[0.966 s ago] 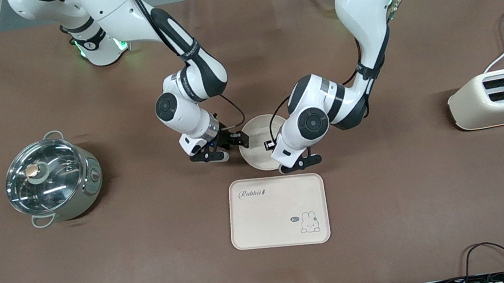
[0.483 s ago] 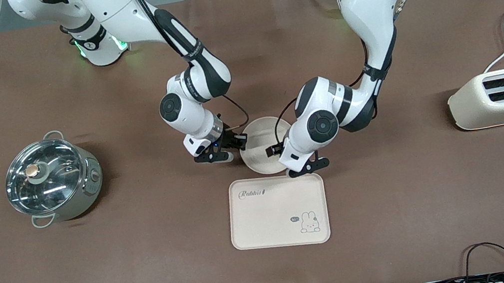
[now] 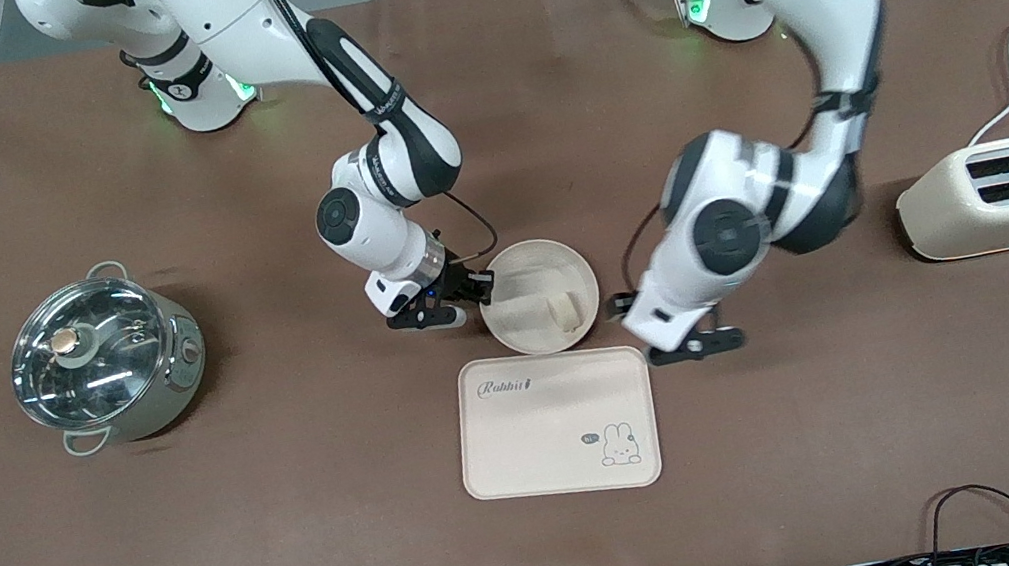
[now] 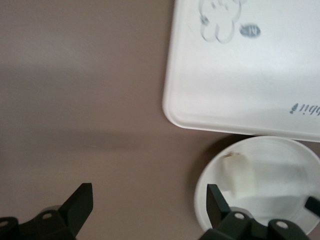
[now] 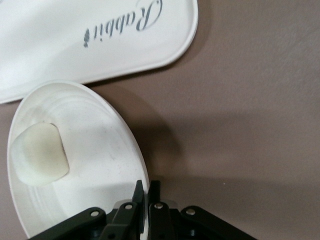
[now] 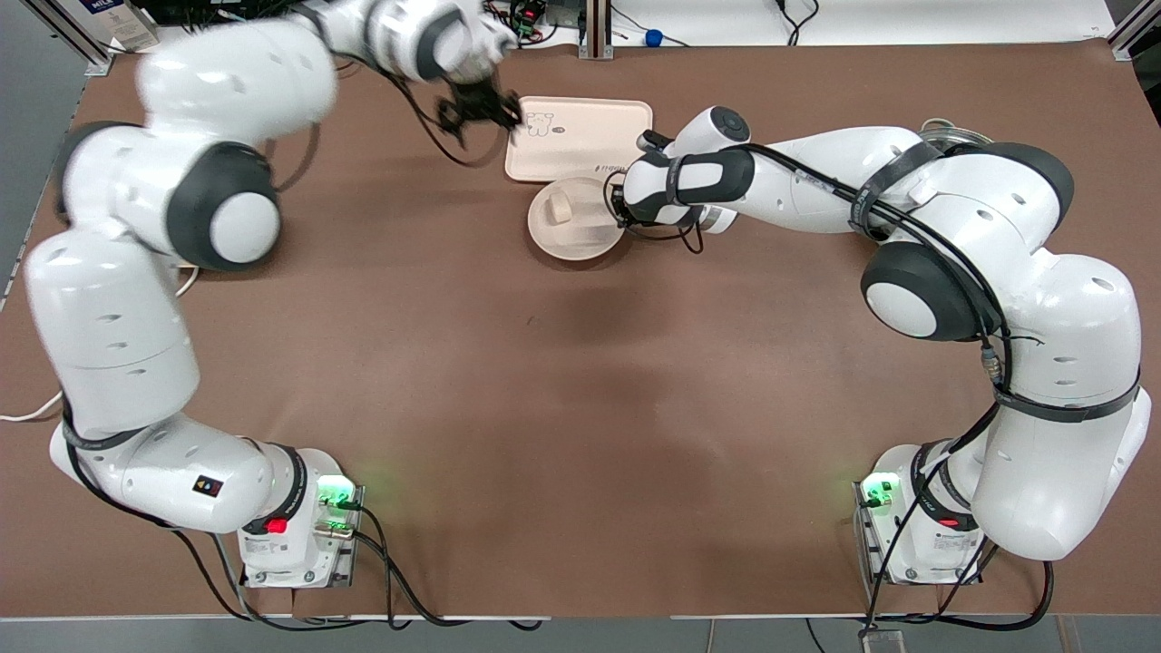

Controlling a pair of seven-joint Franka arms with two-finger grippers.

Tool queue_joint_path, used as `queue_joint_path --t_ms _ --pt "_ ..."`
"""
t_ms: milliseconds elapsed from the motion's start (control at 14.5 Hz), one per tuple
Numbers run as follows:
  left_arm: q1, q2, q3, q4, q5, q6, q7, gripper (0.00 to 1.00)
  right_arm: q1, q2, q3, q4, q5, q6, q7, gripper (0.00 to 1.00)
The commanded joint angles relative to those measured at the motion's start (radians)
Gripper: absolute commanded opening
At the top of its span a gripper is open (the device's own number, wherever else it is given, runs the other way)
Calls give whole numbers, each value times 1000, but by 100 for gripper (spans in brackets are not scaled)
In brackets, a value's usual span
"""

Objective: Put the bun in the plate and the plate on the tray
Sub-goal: 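Release the bun onto the plate while the right gripper grips the rim, then slide the plate onto the tray with the right gripper while the left withdraws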

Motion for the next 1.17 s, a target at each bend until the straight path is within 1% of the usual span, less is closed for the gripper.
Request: queue_joint_path --t_ms 0,138,276,414,552,690,759,828,1103 --pt "119 -146 -3 -28 20 -72 115 100 -38 -28 0 23 11 -8 -17 0" --pt "198 -234 -12 -28 15 -152 202 100 -60 -22 2 53 21 -2 -11 0" --pt "244 -347 -9 -31 5 -259 244 100 -97 -10 2 107 23 -8 -5 0" --pt "270 -433 -9 -28 11 -342 281 100 -127 33 5 183 26 -12 13 0" --pt "294 -514 -14 -29 18 -370 333 100 -135 114 3 283 24 -14 49 0" --pt "299 -556 -12 -29 20 -424 393 100 -160 206 3 387 26 -18 59 0" --pt "299 -561 -11 -29 26 -433 396 100 -164 240 5 421 26 -19 76 0" --pt "299 -567 -9 -29 59 -433 401 100 -166 269 3 458 23 -20 108 0" --pt "311 -588 -11 -37 78 -435 462 100 -189 348 5 564 23 -23 136 0"
